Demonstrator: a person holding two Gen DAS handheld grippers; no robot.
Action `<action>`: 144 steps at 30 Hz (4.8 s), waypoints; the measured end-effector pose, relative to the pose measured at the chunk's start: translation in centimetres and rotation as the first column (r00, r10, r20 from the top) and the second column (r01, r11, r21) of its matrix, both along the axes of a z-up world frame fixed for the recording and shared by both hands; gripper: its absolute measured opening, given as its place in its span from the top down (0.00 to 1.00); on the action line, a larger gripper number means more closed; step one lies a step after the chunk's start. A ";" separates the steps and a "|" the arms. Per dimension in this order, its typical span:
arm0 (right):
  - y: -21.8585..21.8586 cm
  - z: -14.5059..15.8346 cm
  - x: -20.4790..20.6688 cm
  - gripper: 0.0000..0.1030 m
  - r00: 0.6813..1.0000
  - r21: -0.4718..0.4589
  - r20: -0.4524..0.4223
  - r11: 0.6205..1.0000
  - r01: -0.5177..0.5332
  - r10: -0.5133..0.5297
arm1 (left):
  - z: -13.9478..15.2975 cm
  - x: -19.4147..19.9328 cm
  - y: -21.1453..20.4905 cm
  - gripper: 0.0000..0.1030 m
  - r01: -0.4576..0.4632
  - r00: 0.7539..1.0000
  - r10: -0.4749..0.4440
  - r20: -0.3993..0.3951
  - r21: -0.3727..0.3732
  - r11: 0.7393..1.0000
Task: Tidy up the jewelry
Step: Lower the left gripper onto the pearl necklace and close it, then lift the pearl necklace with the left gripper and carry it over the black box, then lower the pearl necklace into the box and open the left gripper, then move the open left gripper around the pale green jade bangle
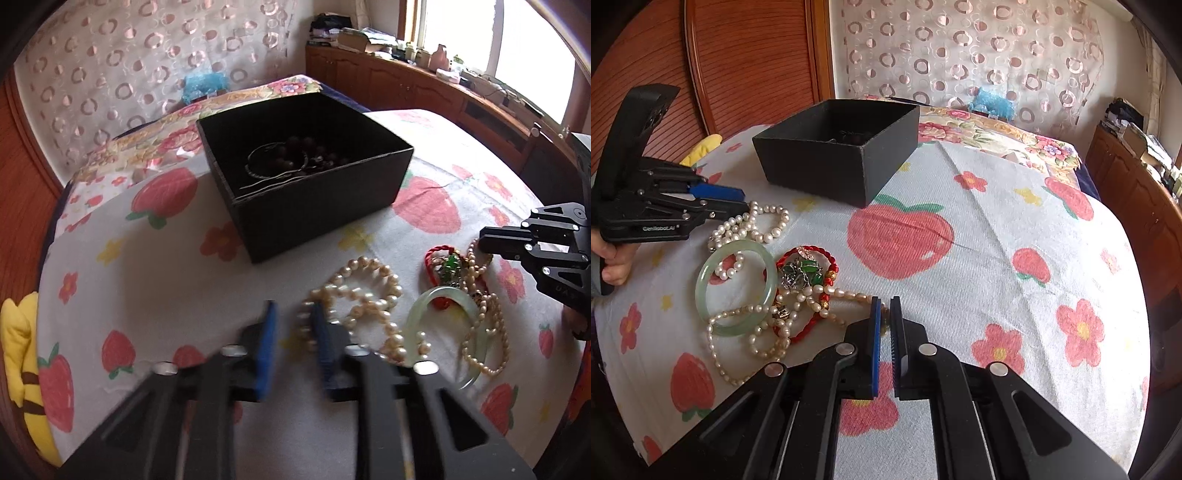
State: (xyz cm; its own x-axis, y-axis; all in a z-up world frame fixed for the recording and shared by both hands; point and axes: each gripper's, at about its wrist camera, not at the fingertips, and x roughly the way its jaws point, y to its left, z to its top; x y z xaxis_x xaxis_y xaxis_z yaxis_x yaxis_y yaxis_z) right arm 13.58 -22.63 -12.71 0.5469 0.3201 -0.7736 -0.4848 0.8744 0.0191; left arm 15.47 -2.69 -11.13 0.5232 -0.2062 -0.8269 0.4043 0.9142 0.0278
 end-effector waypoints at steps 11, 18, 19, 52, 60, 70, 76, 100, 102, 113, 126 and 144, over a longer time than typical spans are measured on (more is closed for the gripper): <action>-0.2 0.1 0.6 0.94 1.000 0.004 -0.023 1.000 -0.014 0.015 | 4.1 -2.1 0.9 0.93 -0.044 0.990 0.056 0.126 -0.094 0.995; 0.2 0.2 0.9 0.94 1.000 -0.012 -0.023 1.000 -0.021 0.021 | 8.1 -3.5 1.0 0.93 -0.032 0.978 0.065 0.200 -0.166 0.986; 0.2 0.2 0.8 0.94 1.000 -0.014 -0.020 1.000 -0.020 0.020 | 8.5 -3.6 1.0 0.93 -0.031 0.976 0.067 0.209 -0.170 0.985; 0.6 19.2 -1.6 0.95 0.939 0.058 0.336 0.994 -0.093 0.068 | 17.1 -3.4 1.4 0.93 -0.029 0.923 0.094 0.373 -0.178 0.984; 1.1 22.1 -0.3 0.95 0.919 0.054 0.388 0.994 -0.095 0.067 | 19.2 -2.0 1.1 0.93 -0.042 0.912 0.115 0.393 -0.189 0.981; 2.1 24.0 3.2 0.95 0.909 0.083 0.410 0.990 -0.115 0.071 | 21.7 0.5 1.8 0.93 -0.044 0.890 0.156 0.429 -0.260 0.965; 2.9 24.9 5.0 0.95 0.901 0.084 0.427 0.988 -0.128 0.080 | 22.5 2.1 2.3 0.93 -0.031 0.890 0.158 0.428 -0.289 0.957; 6.0 21.5 12.5 0.95 0.927 0.095 0.362 0.986 -0.139 0.096 | 13.9 7.6 2.6 0.93 -0.082 0.950 0.158 0.269 -0.275 0.958; 6.2 20.0 13.3 0.95 0.940 0.094 0.327 0.986 -0.135 0.097 | 13.2 7.8 2.6 0.93 -0.085 0.955 0.156 0.254 -0.272 0.959; 7.5 13.1 14.9 0.94 0.978 0.094 0.175 0.987 -0.132 0.114 | 11.0 6.7 2.7 0.79 -0.107 0.959 0.165 0.231 -0.242 0.964; 6.1 11.4 13.0 0.70 0.984 0.101 0.163 0.990 -0.095 0.078 | 9.4 3.6 2.6 0.69 -0.136 0.959 0.181 0.217 -0.205 0.969; 0.5 8.3 5.4 0.70 0.990 0.061 0.141 0.998 -0.004 -0.005 | 9.9 -2.3 2.0 0.17 -0.155 0.944 0.199 0.261 -0.181 0.971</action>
State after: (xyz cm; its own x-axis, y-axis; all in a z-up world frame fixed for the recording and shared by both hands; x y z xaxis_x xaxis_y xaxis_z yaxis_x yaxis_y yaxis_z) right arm 18.94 -22.13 -4.45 0.6496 0.3641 -0.6674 -0.4858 0.8741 0.0041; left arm 13.14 -0.69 -1.26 0.7658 -0.2039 -0.6099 0.2323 0.9721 -0.0333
